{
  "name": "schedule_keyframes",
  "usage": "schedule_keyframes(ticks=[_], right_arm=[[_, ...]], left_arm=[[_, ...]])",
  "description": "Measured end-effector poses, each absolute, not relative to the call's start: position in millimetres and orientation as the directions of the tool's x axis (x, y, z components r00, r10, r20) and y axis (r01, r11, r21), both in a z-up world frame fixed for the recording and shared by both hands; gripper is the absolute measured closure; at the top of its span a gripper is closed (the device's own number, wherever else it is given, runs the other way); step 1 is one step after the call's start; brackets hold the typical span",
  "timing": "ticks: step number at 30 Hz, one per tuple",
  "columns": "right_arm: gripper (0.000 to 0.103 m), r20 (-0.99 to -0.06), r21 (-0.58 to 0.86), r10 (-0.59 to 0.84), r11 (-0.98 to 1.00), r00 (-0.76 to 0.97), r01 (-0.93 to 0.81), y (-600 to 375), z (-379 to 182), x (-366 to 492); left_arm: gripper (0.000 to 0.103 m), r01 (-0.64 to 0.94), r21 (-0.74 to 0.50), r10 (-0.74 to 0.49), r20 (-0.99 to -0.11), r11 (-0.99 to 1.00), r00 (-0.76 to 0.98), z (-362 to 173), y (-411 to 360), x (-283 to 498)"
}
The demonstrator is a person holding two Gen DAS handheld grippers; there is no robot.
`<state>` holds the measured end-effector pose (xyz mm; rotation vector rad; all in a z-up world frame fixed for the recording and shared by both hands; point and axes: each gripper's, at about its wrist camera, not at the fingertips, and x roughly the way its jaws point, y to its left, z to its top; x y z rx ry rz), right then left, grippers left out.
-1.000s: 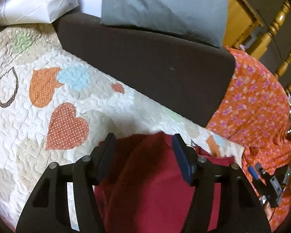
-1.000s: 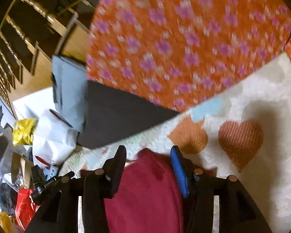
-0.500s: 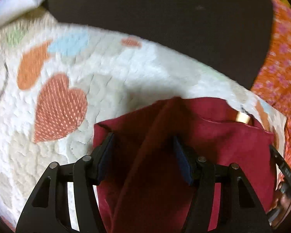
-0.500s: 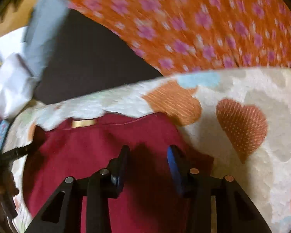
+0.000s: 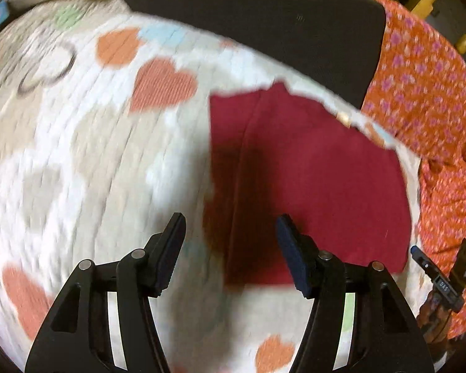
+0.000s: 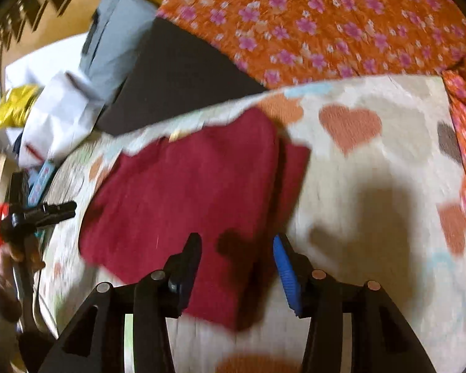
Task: Fold small clothes
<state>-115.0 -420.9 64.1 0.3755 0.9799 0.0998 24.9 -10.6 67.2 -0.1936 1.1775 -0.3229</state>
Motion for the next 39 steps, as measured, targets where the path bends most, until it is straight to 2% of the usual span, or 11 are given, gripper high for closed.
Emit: schedule_keyframes(ticks=[8, 10, 11, 12, 14, 19, 23, 27, 30, 35, 39], right_arm=[[0.061, -0.786, 0.429, 0.312, 0.897, 0.534, 0.107, -400, 23, -127], [0.081, -0.787, 0.401, 0.285, 0.910, 0.547, 0.104, -398, 22, -125], [0.089, -0.783, 0.400, 0.286, 0.912, 0.553, 0.094, -398, 25, -125], [0.091, -0.777, 0.397, 0.285, 0.914, 0.561, 0.084, -399, 30, -126], [0.092, -0.768, 0.361, 0.266, 0.931, 0.583, 0.052, -400, 46, -129], [0.093, -0.786, 0.221, 0.177, 0.975, 0.592, 0.001, -397, 68, -133], [0.093, -0.846, 0.161, 0.114, 0.986, 0.520, 0.045, -396, 30, -127], [0.091, -0.831, 0.240, 0.160, 0.967, 0.532, 0.084, -406, 34, -131], [0.082, -0.818, 0.227, 0.116, 0.965, 0.564, 0.130, -409, 63, -136], [0.074, -0.750, 0.261, 0.188, 0.965, 0.635, 0.022, -374, 104, -122], [0.074, -0.729, 0.314, 0.310, 0.944, 0.610, -0.104, -313, 105, -60]], left_arm=[[0.045, 0.178, -0.362, -0.401, -0.865, 0.915, 0.302, 31, -36, 0], [0.069, 0.215, -0.326, -0.382, -0.865, 0.921, 0.325, 37, -41, 1], [0.072, 0.225, -0.317, -0.378, -0.865, 0.922, 0.330, 39, -43, 2], [0.080, 0.231, -0.320, -0.383, -0.862, 0.919, 0.331, 41, -42, 3], [0.083, 0.243, -0.332, -0.399, -0.859, 0.911, 0.323, 44, -37, 2], [0.087, 0.273, -0.294, -0.373, -0.876, 0.916, 0.306, 44, -32, -7], [0.088, 0.224, -0.288, -0.342, -0.903, 0.931, 0.261, 30, -22, -4], [0.088, 0.244, -0.265, -0.333, -0.892, 0.933, 0.306, 44, -21, -10], [0.088, 0.217, -0.283, -0.343, -0.882, 0.934, 0.325, 55, -16, -11], [0.088, 0.167, -0.321, -0.361, -0.851, 0.932, 0.382, 71, -6, -11], [0.078, 0.151, -0.326, -0.359, -0.859, 0.933, 0.366, 64, -6, -6]])
